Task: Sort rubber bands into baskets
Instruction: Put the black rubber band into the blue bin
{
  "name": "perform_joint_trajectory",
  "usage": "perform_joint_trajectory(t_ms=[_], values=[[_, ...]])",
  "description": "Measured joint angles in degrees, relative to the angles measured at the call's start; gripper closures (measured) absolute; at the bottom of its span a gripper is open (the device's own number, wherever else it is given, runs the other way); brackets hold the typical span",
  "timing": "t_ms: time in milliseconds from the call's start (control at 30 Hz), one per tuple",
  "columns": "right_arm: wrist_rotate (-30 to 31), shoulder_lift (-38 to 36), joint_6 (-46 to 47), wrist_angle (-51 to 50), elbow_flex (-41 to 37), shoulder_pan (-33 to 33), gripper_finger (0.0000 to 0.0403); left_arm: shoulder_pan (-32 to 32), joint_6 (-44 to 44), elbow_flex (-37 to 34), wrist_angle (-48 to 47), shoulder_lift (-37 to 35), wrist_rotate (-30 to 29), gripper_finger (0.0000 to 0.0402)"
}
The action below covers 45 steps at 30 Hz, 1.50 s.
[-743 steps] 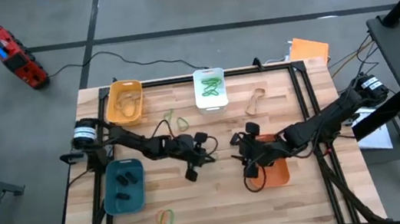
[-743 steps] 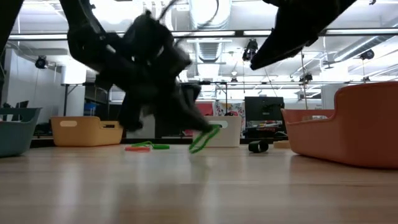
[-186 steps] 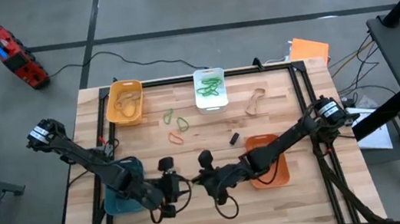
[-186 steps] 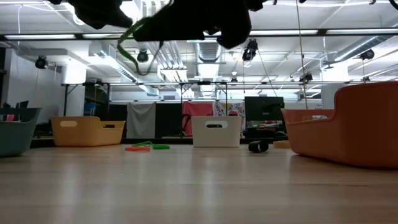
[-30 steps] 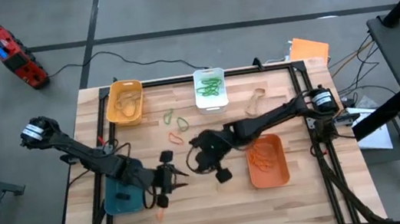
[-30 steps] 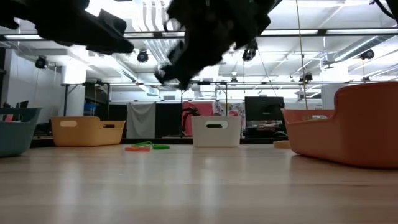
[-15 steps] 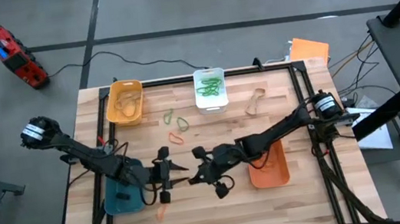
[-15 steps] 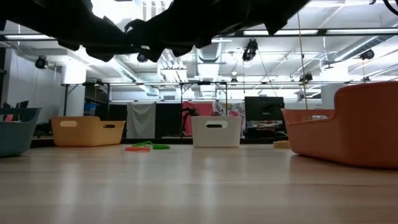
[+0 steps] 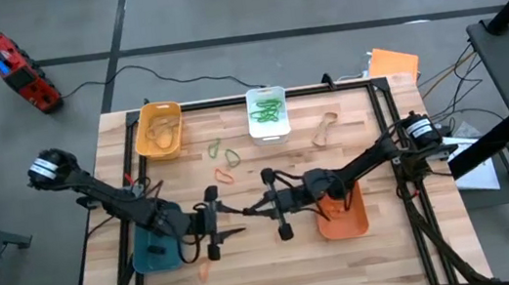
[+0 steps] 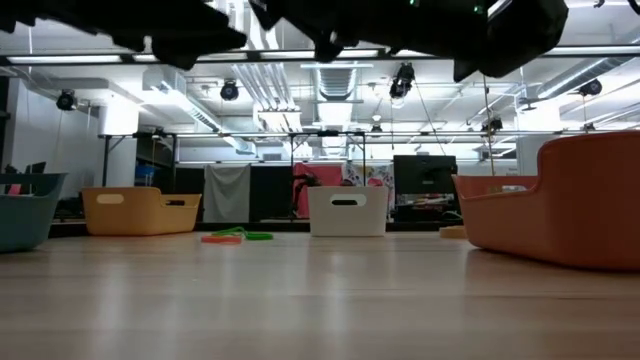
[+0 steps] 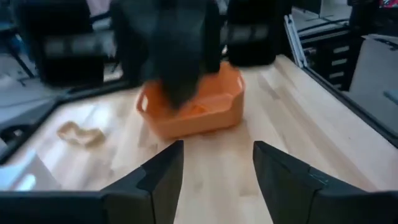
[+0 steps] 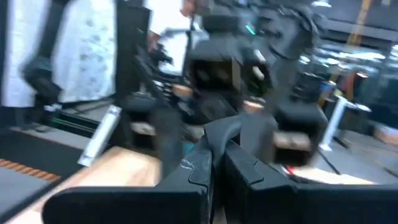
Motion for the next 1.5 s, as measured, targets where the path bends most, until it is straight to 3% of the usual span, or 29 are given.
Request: perform_joint_trajectory(t_ms=[333,533,900,1133,1500], values=[[1.9,0.1,0.0,-0.9,0.7,0.1,0.0391,0.1,3.4,4.9,-0.5,2.6,-11.2,0.0216],[5.7,0.1,0.6,-1.6,0.3,0.1,0.0391,0.1,3.5,4.8,-0.4,2.6,-8.1,0.0216],[6.5,0.1,0.6,-2.1,0.3,0.1,0.0391,0.5,2.7,4.9,2.1,2.7,-10.1,0.0221],[6.5,0.1,0.5,-2.1,0.3,0.1,0.0391,0.6,2.7,4.9,0.9,2.7,-10.1,0.027],[6.3,0.2,0.7,-2.2,0.3,0.1,0.039,0.6,2.6,4.7,-0.6,2.7,-10.2,0.0394]])
